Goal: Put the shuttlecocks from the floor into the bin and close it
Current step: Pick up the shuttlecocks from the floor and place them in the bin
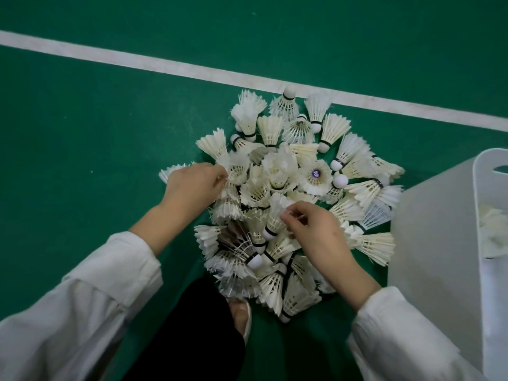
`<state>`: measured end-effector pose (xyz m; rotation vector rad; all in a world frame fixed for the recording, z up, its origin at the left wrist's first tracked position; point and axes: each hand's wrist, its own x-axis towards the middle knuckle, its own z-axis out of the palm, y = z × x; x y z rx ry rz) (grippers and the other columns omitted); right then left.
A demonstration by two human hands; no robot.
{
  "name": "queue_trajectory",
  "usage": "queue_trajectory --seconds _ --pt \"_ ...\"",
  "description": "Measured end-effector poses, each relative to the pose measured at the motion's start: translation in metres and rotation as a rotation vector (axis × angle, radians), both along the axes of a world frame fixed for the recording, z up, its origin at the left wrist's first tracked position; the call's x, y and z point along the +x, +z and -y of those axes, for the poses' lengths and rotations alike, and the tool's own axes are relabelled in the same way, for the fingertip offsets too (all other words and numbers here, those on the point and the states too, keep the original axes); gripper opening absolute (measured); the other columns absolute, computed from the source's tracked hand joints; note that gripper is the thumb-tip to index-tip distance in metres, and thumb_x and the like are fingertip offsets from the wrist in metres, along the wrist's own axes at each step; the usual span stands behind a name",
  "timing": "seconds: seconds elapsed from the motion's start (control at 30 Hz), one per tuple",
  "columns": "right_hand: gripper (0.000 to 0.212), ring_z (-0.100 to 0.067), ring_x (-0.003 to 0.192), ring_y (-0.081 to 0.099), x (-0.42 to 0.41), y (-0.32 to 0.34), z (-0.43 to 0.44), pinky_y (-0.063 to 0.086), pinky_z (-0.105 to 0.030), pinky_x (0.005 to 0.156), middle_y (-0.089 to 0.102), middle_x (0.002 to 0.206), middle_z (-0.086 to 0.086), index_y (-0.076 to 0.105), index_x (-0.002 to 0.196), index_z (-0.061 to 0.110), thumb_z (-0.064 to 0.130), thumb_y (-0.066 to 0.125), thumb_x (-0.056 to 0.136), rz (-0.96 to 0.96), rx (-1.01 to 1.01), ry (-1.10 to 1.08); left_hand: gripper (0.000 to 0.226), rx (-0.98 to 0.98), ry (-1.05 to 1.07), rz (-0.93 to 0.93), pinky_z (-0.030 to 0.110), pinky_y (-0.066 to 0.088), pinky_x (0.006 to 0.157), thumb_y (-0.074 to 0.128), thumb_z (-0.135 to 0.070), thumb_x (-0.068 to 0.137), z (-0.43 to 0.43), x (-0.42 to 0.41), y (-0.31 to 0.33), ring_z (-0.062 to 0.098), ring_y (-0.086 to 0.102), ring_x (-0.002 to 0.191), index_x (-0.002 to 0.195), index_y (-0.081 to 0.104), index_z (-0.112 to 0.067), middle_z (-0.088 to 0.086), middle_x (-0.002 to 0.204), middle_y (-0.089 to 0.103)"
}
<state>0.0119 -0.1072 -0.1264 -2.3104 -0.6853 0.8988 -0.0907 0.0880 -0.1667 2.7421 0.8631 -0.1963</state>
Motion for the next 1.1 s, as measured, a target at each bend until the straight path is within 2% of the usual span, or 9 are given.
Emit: queue_trajectory --seconds 0.13,0.23,0.33,0.43,0.5,0.6,0.7,0.9,1.1 --pt "0.017 -0.013 0.075 0.057 0.004 0.008 0.0 0.039 -0.025 0.068 0.061 0.079 0.004 0.067 0.09 0.015 0.028 0.057 0.091 0.032 0.042 -0.014 0.026 -0.004 0.073 0.117 0.026 0.035 0.062 0.043 -0.041 0.095 0.007 -0.008 0.022 0.016 0.061 0.093 0.104 0.064 -0.028 -0.01 0.106 0.064" --pt "0.02 -0.013 0.082 0.056 0.012 0.028 -0.001 0.04 -0.025 0.071 0.062 0.09 0.003 0.07 0.096 0.016 0.031 0.057 0.091 0.116 0.053 0.006 0.023 0.032 0.062 0.191 0.025 0.034 0.06 0.047 -0.044 0.092 0.01 -0.01 0.056 0.015 0.061 0.086 0.098 0.065 -0.03 -0.013 0.1 0.065" --pt "0.023 -0.014 0.089 0.057 0.029 0.063 -0.002 0.044 -0.029 0.077 0.064 0.097 0.001 0.071 0.1 0.017 0.033 0.058 0.09 0.205 0.076 0.096 0.023 0.093 -0.038 0.239 0.024 0.034 0.057 0.049 -0.045 0.091 0.015 -0.001 0.099 0.012 0.059 0.077 0.095 0.066 -0.029 -0.014 0.095 0.065" --pt "0.023 -0.013 0.085 0.058 0.052 0.111 0.002 0.045 -0.026 0.069 0.064 0.092 0.003 0.072 0.097 0.019 0.036 0.06 0.088 0.3 0.098 0.187 0.02 0.124 -0.171 0.311 0.016 0.028 0.048 0.054 -0.041 0.089 0.028 0.017 0.147 0.006 0.054 0.065 0.089 0.067 -0.027 -0.014 0.087 0.067" --pt "0.021 -0.012 0.082 0.057 0.07 0.146 0.012 0.043 -0.022 0.066 0.063 0.089 0.005 0.073 0.095 0.019 0.036 0.062 0.087 0.35 0.112 0.211 0.02 0.149 -0.243 0.322 0.015 0.026 0.048 0.052 -0.041 0.09 0.042 0.034 0.18 0.008 0.058 0.068 0.09 0.066 -0.028 -0.016 0.088 0.066" --pt "0.019 -0.014 0.084 0.059 0.092 0.195 0.042 0.047 -0.031 0.076 0.064 0.089 0.004 0.073 0.092 0.019 0.034 0.063 0.086 0.402 0.142 0.203 0.025 0.217 -0.38 0.31 0.024 0.03 0.053 0.042 -0.043 0.094 0.067 0.061 0.225 0.012 0.061 0.082 0.099 0.063 -0.03 -0.015 0.097 0.064" --pt "0.019 -0.012 0.082 0.057 0.106 0.223 0.089 0.044 -0.029 0.075 0.061 0.086 0.005 0.072 0.091 0.017 0.032 0.061 0.087 0.468 0.146 0.194 0.031 0.314 -0.604 0.353 0.023 0.036 0.052 0.039 -0.04 0.095 0.098 0.085 0.267 0.019 0.066 0.075 0.098 0.066 -0.025 -0.011 0.093 0.067" --pt "0.019 -0.01 0.081 0.055 0.122 0.201 0.204 0.046 -0.029 0.078 0.063 0.091 0.003 0.071 0.09 0.014 0.028 0.058 0.089 0.512 0.059 0.005 0.036 0.39 -0.803 0.325 0.022 0.033 0.053 0.031 -0.042 0.097 0.174 0.137 0.292 0.018 0.064 0.089 0.109 0.062 -0.029 -0.012 0.107 0.063" --pt "0.015 -0.009 0.083 0.054 0.128 0.132 0.289 0.042 -0.025 0.077 0.059 0.091 0.006 0.069 0.092 0.015 0.025 0.058 0.09 0.421 -0.03 -0.178 0.034 0.225 -0.742 0.246 0.027 0.042 0.063 0.031 -0.039 0.098 0.267 0.158 0.221 0.018 0.062 0.088 0.107 0.061 -0.026 -0.009 0.104 0.062"
